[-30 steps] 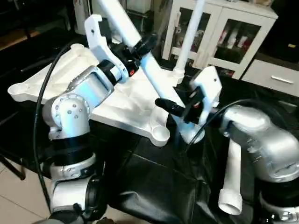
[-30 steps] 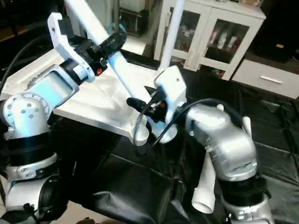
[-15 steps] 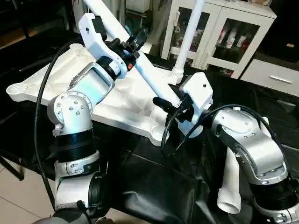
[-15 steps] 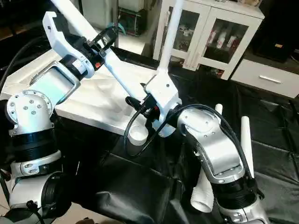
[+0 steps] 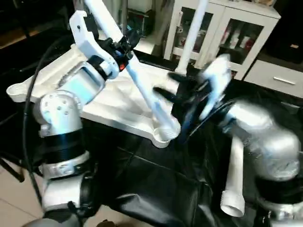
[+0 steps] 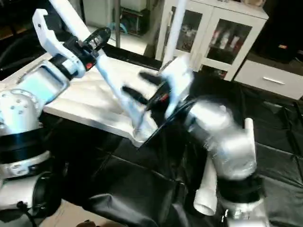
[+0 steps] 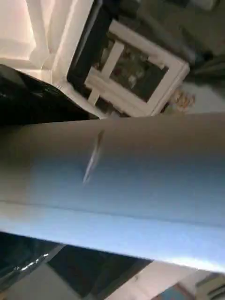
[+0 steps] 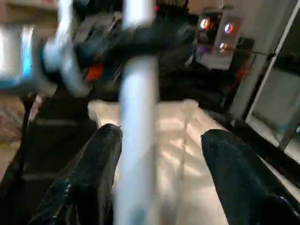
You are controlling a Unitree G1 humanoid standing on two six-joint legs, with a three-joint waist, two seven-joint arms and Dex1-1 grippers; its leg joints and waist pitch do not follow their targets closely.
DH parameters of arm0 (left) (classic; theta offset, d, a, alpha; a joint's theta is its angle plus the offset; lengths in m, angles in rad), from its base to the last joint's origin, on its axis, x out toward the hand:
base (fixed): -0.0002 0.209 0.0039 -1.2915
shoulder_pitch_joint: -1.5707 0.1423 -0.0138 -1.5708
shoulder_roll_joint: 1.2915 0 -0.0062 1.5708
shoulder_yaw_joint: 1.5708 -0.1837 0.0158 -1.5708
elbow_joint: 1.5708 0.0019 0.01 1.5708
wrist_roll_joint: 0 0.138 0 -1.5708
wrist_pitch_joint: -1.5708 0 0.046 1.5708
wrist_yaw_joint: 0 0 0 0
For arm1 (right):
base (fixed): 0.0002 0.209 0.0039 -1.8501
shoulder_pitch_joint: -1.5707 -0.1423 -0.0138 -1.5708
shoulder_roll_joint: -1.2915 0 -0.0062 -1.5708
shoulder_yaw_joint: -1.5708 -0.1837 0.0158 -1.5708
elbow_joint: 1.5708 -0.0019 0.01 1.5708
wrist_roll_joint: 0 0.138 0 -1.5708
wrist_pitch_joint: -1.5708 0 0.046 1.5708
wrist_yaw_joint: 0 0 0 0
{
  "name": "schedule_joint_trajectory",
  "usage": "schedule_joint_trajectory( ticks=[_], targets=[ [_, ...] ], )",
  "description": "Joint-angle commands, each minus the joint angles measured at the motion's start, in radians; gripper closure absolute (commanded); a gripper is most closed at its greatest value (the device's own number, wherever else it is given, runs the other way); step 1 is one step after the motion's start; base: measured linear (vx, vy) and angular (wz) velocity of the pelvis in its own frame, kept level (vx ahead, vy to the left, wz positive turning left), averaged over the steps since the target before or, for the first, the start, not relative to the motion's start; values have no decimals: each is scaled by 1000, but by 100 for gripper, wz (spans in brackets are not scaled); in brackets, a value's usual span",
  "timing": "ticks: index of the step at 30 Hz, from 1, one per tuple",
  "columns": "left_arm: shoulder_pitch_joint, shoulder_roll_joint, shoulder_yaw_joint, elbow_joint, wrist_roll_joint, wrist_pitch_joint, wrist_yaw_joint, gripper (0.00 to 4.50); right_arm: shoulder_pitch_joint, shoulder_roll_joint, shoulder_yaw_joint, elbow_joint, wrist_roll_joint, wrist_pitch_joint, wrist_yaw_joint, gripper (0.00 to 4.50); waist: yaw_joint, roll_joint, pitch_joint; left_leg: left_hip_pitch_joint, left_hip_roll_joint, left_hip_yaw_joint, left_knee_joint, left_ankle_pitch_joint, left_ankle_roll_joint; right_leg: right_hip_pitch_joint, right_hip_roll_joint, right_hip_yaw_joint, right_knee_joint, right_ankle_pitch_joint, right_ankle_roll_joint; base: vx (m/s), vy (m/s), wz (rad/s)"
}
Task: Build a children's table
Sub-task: Pick table leg
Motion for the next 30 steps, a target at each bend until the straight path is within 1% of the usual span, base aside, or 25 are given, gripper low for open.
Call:
schedule_joint_trajectory(
  ticks=[1,2,3,4,5,6,7,9,10,12,13,14,16,18,19,20,22,23,24,25,26,27,28,29,30],
  targets=[
    [1,16,-54,-26,-31,33,-65,289,-25,-23,-66,40,72,52,40,116,-2,17,-64,9,27,-5,-68,-120,-25,55,-53,44,-56,-113,-132,0,0,0],
    [2,47,-87,-35,-56,57,-140,289,-44,-74,-78,84,112,92,115,114,-1,17,-65,10,26,-5,-68,-121,-22,58,-53,43,-55,-108,-138,0,0,0],
    [2,52,-94,-36,-61,61,-153,289,-48,-84,-79,92,119,100,129,114,0,18,-67,11,25,-5,-67,-119,-23,58,-50,42,-53,-104,-143,0,0,0],
    [2,61,-103,-39,-69,68,-175,289,-52,-100,-80,104,129,111,152,114,2,18,-66,12,26,-4,-65,-113,-24,56,-51,43,-53,-93,-146,0,0,0],
    [-2,73,-115,-38,-78,76,-204,289,-47,-130,-63,113,134,119,193,114,2,16,-66,6,25,-3,-65,-102,-25,61,-54,43,-52,-76,-158,0,0,0],
    [-8,82,-124,-39,-84,80,-233,289,-39,-155,-55,120,159,128,250,114,2,15,-67,4,24,-2,-63,-95,-19,65,-53,43,-51,-62,-167,0,0,0],
    [-15,87,-129,-37,-91,85,-253,289,-34,-171,-50,126,178,135,291,114,2,15,-67,4,25,-3,-63,-93,-17,65,-55,44,-52,-62,-169,0,0,0],
    [-34,101,-142,-30,-99,85,-303,289,-27,-205,-24,131,186,152,350,114,4,13,-66,3,26,-2,-62,-95,-6,66,-58,44,-53,-79,-177,0,0,0],
    [-34,101,-142,-30,-99,85,-303,289,-27,-205,-24,131,186,152,350,114,2,12,-66,3,26,-2,-62,-96,-5,67,-57,43,-55,-89,-176,0,0,0],
    [-50,113,-155,-24,-101,80,-338,289,-17,-240,18,120,169,157,380,114,1,13,-64,4,27,-3,-63,-105,-10,65,-59,44,-58,-124,-174,0,0,0],
    [-61,118,-160,-23,-104,74,-355,289,-14,-255,39,109,174,178,390,114,1,13,-64,4,27,-4,-63,-109,-12,65,-59,43,-58,-135,-172,0,0,0],
    [-66,120,-162,-22,-106,71,-363,289,-12,-263,49,104,177,190,394,114,3,13,-64,7,28,-3,-63,-114,-13,64,-58,43,-60,-149,-168,0,0,0],
    [-78,130,-170,-24,-110,65,-387,289,-12,-274,71,100,171,211,387,114,3,13,-63,6,28,-4,-64,-120,-17,63,-59,43,-62,-164,-168,0,0,0],
    [-97,142,-175,-23,-117,64,-413,289,-10,-285,98,104,148,220,375,114,2,13,-63,6,29,-5,-64,-125,-25,61,-59,42,-62,-172,-166,0,0,0],
    [-97,142,-175,-23,-117,64,-413,289,-10,-285,98,104,148,220,375,114,2,13,-63,7,29,-4,-64,-126,-28,61,-58,42,-61,-174,-165,0,0,0],
    [-121,163,-185,-17,-119,63,-451,289,-5,-296,119,108,137,220,388,114,4,15,-63,7,28,-5,-63,-126,-31,61,-59,43,-61,-171,-163,0,0,0],
    [-131,170,-190,-14,-118,62,-466,289,-3,-297,123,110,137,219,394,114,5,14,-64,7,28,-4,-63,-124,-31,60,-59,43,-61,-167,-163,0,0,0],
    [-134,171,-191,-13,-119,62,-471,289,-3,-297,124,110,137,219,397,114,5,14,-64,6,29,-4,-63,-125,-32,61,-59,43,-59,-163,-166,0,0,0],
    [-146,178,-198,-7,-121,63,-494,289,-3,-297,130,112,140,220,410,114,5,17,-64,7,28,-4,-63,-127,-32,60,-58,42,-60,-158,-168,0,0,0],
    [-149,179,-202,-8,-124,66,-505,289,-3,-294,134,110,140,219,414,114,5,16,-65,7,28,-4,-63,-125,-33,61,-58,42,-58,-152,-171,0,0,0],
    [-150,179,-203,-8,-125,66,-507,290,-3,-294,134,110,140,219,414,114,6,19,-65,6,29,-5,-63,-123,-33,61,-58,42,-56,-139,-176,0,0,0],
    [-152,179,-214,-8,-124,69,-522,290,-3,-293,146,109,133,212,421,114,6,19,-65,6,29,-5,-63,-125,-35,62,-59,42,-56,-131,-181,0,0,0],
    [-152,179,-214,-8,-124,69,-522,290,-3,-293,146,109,133,212,421,114,5,18,-64,6,29,-5,-64,-127,-35,62,-59,42,-56,-133,-183,0,0,0],
    [-153,178,-226,-9,-124,72,-538,290,-4,-292,160,111,126,202,427,114,5,17,-65,5,29,-5,-63,-128,-36,63,-59,42,-56,-133,-185,0,0,0],
    [-150,179,-246,-12,-124,74,-559,290,-8,-291,180,114,118,194,430,114,6,21,-66,6,29,-5,-63,-125,-35,63,-60,42,-55,-129,-187,0,0,0]
  ],
)
